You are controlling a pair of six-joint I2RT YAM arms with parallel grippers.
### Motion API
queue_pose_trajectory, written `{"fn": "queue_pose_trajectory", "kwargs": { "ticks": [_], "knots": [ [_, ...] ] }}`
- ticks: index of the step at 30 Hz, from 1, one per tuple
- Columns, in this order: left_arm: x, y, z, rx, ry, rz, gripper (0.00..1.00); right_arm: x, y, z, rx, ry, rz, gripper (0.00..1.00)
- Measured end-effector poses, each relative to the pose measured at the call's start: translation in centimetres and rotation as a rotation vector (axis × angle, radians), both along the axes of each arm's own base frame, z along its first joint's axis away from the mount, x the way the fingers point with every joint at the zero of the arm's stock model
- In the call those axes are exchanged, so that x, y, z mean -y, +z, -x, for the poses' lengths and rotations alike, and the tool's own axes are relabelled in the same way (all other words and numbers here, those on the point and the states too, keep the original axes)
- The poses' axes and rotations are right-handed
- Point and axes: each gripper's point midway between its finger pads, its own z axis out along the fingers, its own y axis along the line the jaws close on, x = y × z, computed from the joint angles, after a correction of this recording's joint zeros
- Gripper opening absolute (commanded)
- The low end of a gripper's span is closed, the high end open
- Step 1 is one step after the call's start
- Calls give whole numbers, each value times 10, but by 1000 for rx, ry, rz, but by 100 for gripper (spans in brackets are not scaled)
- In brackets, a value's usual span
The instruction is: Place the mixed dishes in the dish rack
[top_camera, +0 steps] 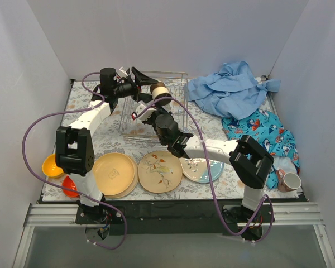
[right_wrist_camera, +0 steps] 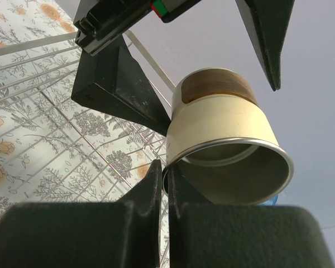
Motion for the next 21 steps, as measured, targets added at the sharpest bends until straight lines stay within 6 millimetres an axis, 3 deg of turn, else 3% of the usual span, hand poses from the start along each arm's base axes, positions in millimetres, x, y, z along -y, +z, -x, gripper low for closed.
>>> {"fn": "queue_pose_trajectory", "kwargs": {
  "ticks": [9,13,14,15,18,21],
  "knots": [
    [0,-5,-2,-13,5,-4,65,-6,0,0,11,33,28,1],
    [0,-7,-3,-17,6,-7,49,-9,-1,0,15,49,51,1],
    [0,-7,-3,-17,7,-7,49,-9,-2,0,14,50,55,8],
    [0,-7,-3,-18,9,-7,49,-9,-1,0,14,51,60,28],
    [-1,-6,-4,-13,15,-6,49,-11,-2,0,8,60,80,54],
    [-3,-3,-10,3,29,-6,44,-15,-9,8,-3,77,149,68]
  ]
}}
